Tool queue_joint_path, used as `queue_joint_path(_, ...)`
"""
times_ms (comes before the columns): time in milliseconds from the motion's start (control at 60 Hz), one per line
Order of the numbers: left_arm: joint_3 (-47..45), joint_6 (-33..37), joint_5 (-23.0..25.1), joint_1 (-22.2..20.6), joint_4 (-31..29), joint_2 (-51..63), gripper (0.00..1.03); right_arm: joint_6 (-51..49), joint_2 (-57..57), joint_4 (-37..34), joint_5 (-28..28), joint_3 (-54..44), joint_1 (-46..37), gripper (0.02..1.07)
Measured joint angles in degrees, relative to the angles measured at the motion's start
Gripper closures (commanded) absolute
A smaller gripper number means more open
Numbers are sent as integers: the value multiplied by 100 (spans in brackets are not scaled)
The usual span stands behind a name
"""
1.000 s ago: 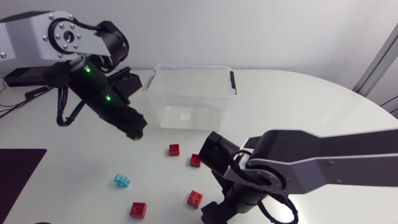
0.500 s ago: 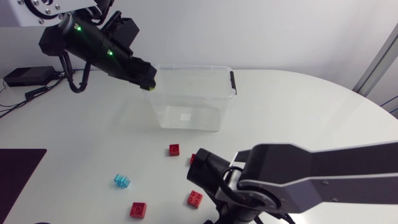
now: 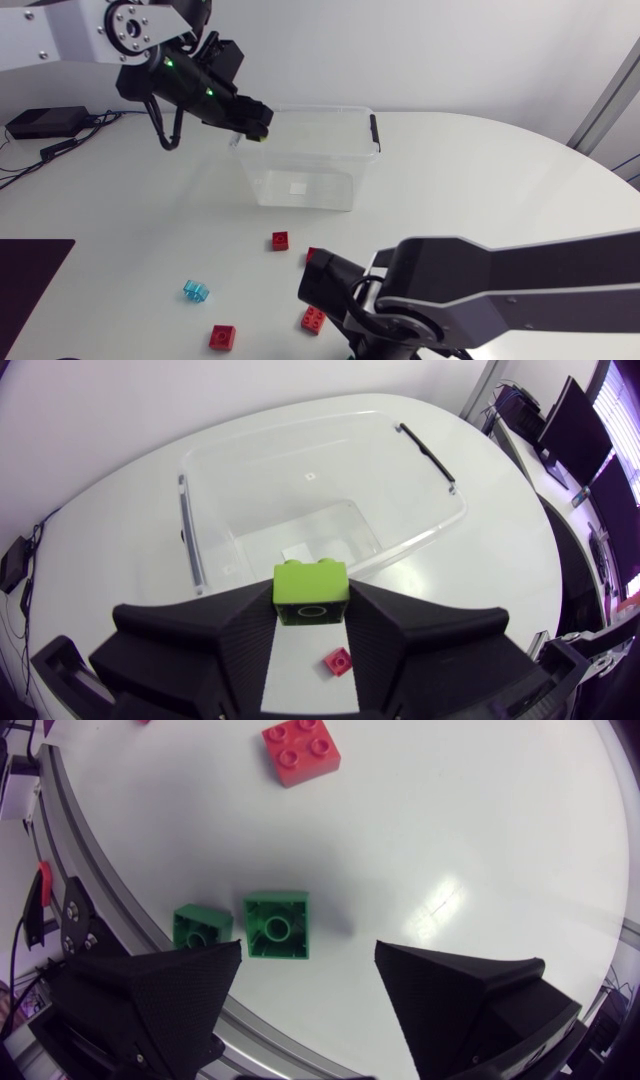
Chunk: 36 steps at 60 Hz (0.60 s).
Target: Place the duplo bricks in the container
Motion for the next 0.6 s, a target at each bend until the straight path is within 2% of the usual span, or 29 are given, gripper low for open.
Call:
queue_joint_path(317, 236, 0, 0, -98, 0, 348, 80, -356, 439, -267, 26, 341, -4, 12)
queue_joint_path(433, 245, 2, 2, -85, -2, 354, 80, -470, 579, -273, 57, 511, -4, 17)
queue_joint_path(517, 245, 2, 2, -57, -2, 361, 80, -531, 660, -284, 70, 570, -4, 25)
queue_joint_path(600, 245, 4, 0, 4, -2, 376, 80, -601, 726, -284, 111, 577, -4, 42)
